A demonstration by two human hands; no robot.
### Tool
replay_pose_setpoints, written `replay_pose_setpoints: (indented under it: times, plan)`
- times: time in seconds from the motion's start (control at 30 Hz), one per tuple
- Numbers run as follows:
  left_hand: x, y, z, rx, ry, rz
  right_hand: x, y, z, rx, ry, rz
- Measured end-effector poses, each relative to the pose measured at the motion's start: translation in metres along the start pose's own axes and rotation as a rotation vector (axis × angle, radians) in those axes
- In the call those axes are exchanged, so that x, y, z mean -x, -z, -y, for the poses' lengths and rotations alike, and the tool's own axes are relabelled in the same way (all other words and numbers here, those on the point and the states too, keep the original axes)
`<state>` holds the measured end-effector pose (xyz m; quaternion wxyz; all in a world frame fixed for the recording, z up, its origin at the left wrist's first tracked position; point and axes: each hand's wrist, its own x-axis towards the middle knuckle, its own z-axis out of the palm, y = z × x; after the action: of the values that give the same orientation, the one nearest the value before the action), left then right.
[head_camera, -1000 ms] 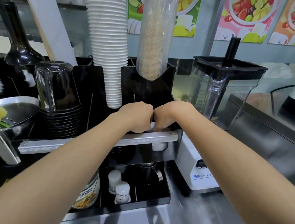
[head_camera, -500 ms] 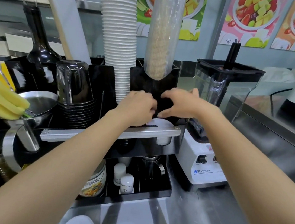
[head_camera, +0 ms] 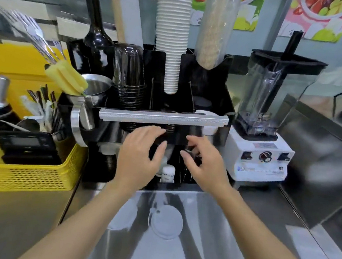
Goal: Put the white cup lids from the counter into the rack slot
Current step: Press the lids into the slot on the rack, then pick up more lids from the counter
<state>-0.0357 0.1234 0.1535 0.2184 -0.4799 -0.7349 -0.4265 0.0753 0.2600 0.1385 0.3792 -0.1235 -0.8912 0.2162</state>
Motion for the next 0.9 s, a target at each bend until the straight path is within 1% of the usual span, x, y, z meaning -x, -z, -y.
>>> replay_pose_setpoints:
  times: [0.07,0.17,0.23,0.27,0.33,0.4,0.47,0.6,0.7,0.8,0.9]
  plan:
    - [0.032,-0.01,0.012,-0.01,0.07,0.105,0.027,-0.023,-0.008,0.039,-0.071,0.166]
    - [0.078,-0.029,0.03,-0.046,0.17,0.298,0.064,-0.047,-0.018,0.077,-0.194,0.48]
    - [0.103,-0.04,0.037,-0.03,0.261,0.439,0.087,-0.056,-0.021,0.114,-0.295,0.688]
    - [0.113,-0.044,0.038,-0.017,0.305,0.505,0.096,-0.06,-0.023,0.137,-0.336,0.768]
    - [0.133,-0.053,0.04,-0.013,0.378,0.628,0.112,-0.065,-0.025,0.15,-0.388,0.836]
    - [0.149,-0.06,0.039,0.008,0.456,0.733,0.122,-0.069,-0.027,0.143,-0.419,0.832]
    - [0.164,-0.065,0.038,0.084,0.538,0.77,0.128,-0.074,-0.028,0.147,-0.444,0.825]
    - [0.176,-0.067,0.037,0.224,0.635,0.711,0.135,-0.083,-0.028,0.184,-0.472,0.744]
    - [0.173,-0.065,0.035,0.3,0.712,0.649,0.133,-0.083,-0.024,0.153,-0.457,0.688]
    - [0.159,-0.059,0.029,0.309,0.659,0.542,0.119,-0.073,-0.017,0.139,-0.398,0.583]
    - [0.127,-0.046,0.016,0.291,0.51,0.422,0.095,-0.052,-0.008,0.128,-0.296,0.411]
